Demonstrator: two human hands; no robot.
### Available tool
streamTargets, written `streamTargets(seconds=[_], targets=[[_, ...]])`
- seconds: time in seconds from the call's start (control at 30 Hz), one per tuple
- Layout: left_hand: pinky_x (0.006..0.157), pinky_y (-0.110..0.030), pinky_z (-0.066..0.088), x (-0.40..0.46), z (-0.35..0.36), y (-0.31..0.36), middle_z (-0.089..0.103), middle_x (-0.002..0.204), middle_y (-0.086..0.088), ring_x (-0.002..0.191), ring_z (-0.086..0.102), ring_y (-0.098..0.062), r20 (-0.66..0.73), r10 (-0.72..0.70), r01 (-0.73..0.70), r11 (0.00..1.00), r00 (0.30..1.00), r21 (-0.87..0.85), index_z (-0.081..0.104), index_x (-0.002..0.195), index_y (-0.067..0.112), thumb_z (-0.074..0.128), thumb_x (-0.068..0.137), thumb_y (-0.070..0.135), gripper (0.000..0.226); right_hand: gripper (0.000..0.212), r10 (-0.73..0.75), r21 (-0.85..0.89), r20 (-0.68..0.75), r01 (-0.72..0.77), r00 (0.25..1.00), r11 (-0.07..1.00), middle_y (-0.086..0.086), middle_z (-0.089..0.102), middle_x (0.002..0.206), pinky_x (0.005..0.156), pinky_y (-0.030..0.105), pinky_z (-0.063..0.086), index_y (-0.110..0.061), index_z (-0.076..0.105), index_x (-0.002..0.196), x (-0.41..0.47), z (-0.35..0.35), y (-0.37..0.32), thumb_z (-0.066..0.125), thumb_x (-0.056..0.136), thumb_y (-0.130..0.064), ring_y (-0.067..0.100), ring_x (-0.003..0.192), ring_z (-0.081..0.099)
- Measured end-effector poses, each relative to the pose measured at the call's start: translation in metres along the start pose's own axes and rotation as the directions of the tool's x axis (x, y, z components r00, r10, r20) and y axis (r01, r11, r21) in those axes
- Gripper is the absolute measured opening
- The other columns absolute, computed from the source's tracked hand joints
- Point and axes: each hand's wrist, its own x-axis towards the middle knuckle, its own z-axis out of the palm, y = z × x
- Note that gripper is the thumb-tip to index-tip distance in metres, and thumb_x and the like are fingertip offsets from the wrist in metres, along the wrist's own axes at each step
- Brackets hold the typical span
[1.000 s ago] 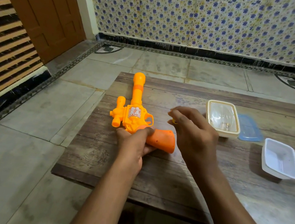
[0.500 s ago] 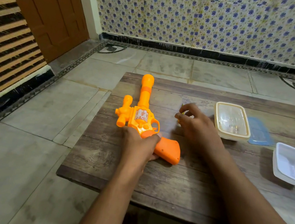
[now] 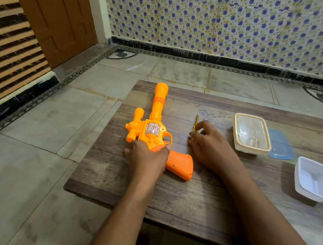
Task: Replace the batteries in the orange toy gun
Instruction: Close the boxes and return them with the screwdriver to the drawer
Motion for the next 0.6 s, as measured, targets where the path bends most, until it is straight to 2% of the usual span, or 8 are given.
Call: streamTargets(seconds=[0.13, 0.2, 0.27, 0.33, 0.43, 0.5, 0.57, 0.6], targets=[[0.074, -0.05, 0.063, 0.001, 0.001, -0.006, 0.069, 0.106, -0.011, 0.085, 0.072, -0.037, -0.063, -0.028, 0.022, 0.995, 0.998, -0.102, 0.056, 0.125, 0.031, 0.075, 0.036, 0.061, 0.096, 0.031, 0.043, 0.055, -0.012, -0.043, 0.999, 0.998, 0.016, 0.057, 0.128, 0.079, 0.045, 0.06, -0.007, 0.072, 0.122, -0.006, -0.002, -0.004, 0.067, 0.097, -0.024, 0.031, 0.105, 0.065], [0.068, -0.039, 0.06, -0.006, -0.002, -0.001, 0.067, 0.111, -0.016, 0.08, 0.067, -0.027, -0.076, -0.048, 0.039, 0.993, 0.996, -0.113, 0.061, 0.121, 0.024, 0.084, 0.049, 0.051, 0.08, 0.033, 0.077, 0.086, -0.022, -0.075, 0.997, 0.993, 0.014, 0.057, 0.132, 0.079, 0.047, 0.06, -0.01, 0.07, 0.126, -0.011, -0.005, -0.007, 0.067, 0.096, -0.024, 0.03, 0.107, 0.065], [0.063, -0.028, 0.046, -0.015, -0.006, 0.004, 0.058, 0.122, -0.02, 0.075, 0.053, -0.017, -0.106, -0.087, 0.076, 0.992, 0.991, -0.103, 0.063, 0.117, 0.014, 0.088, 0.068, 0.032, 0.058, 0.032, 0.123, 0.138, -0.058, -0.114, 0.991, 0.984, 0.014, 0.058, 0.133, 0.077, 0.048, 0.06, -0.01, 0.071, 0.124, -0.019, -0.008, -0.008, 0.069, 0.093, -0.018, 0.032, 0.106, 0.066], [0.07, -0.03, 0.043, -0.024, -0.006, 0.006, 0.043, 0.135, -0.017, 0.084, 0.053, -0.024, -0.14, -0.1, 0.086, 0.992, 0.985, -0.097, 0.056, 0.127, 0.012, 0.086, 0.076, 0.022, 0.06, 0.031, 0.168, 0.176, -0.093, -0.15, 0.981, 0.973, 0.013, 0.06, 0.132, 0.077, 0.047, 0.06, -0.011, 0.072, 0.122, -0.03, -0.014, -0.01, 0.072, 0.091, -0.014, 0.031, 0.104, 0.067], [0.081, -0.032, 0.043, -0.043, -0.001, 0.016, 0.035, 0.139, -0.012, 0.108, 0.055, -0.031, -0.227, 0.071, -0.088, 0.994, 0.971, -0.067, 0.043, 0.137, 0.014, 0.083, 0.08, 0.013, 0.069, 0.032, 0.208, 0.224, -0.159, -0.17, 0.965, 0.96, 0.012, 0.062, 0.125, 0.083, 0.044, 0.059, -0.009, 0.073, 0.12, -0.049, -0.03, -0.005, 0.076, 0.089, -0.013, 0.028, 0.104, 0.067], [0.088, -0.035, 0.046, -0.051, 0.009, 0.019, 0.042, 0.136, -0.013, 0.115, 0.054, -0.031, -0.262, 0.252, -0.264, 0.965, 0.932, -0.009, 0.044, 0.134, 0.011, 0.082, 0.078, 0.01, 0.068, 0.028, 0.233, 0.251, -0.23, -0.174, 0.945, 0.952, 0.012, 0.065, 0.117, 0.086, 0.039, 0.058, -0.006, 0.075, 0.116, -0.058, -0.039, 0.002, 0.076, 0.088, -0.01, 0.027, 0.101, 0.067], [0.091, -0.039, 0.051, -0.061, 0.028, 0.019, 0.055, 0.122, -0.011, 0.105, 0.059, -0.031, -0.202, 0.41, -0.416, 0.909, 0.889, 0.012, 0.051, 0.126, 0.012, 0.081, 0.078, 0.01, 0.057, 0.023, 0.27, 0.262, -0.295, -0.194, 0.917, 0.945, 0.01, 0.066, 0.11, 0.084, 0.032, 0.056, -0.005, 0.076, 0.11, -0.065, -0.051, 0.012, 0.076, 0.087, -0.007, 0.025, 0.096, 0.068], [0.087, -0.037, 0.054, -0.063, 0.036, 0.019, 0.059, 0.113, -0.009, 0.095, 0.063, -0.028, -0.15, 0.462, -0.468, 0.884, 0.874, -0.002, 0.054, 0.119, 0.013, 0.08, 0.079, 0.01, 0.048, 0.02, 0.281, 0.265, -0.323, -0.198, 0.904, 0.944, 0.01, 0.067, 0.107, 0.081, 0.029, 0.055, -0.004, 0.077, 0.106, -0.067, -0.056, 0.016, 0.075, 0.086, -0.005, 0.025, 0.092, 0.068]])
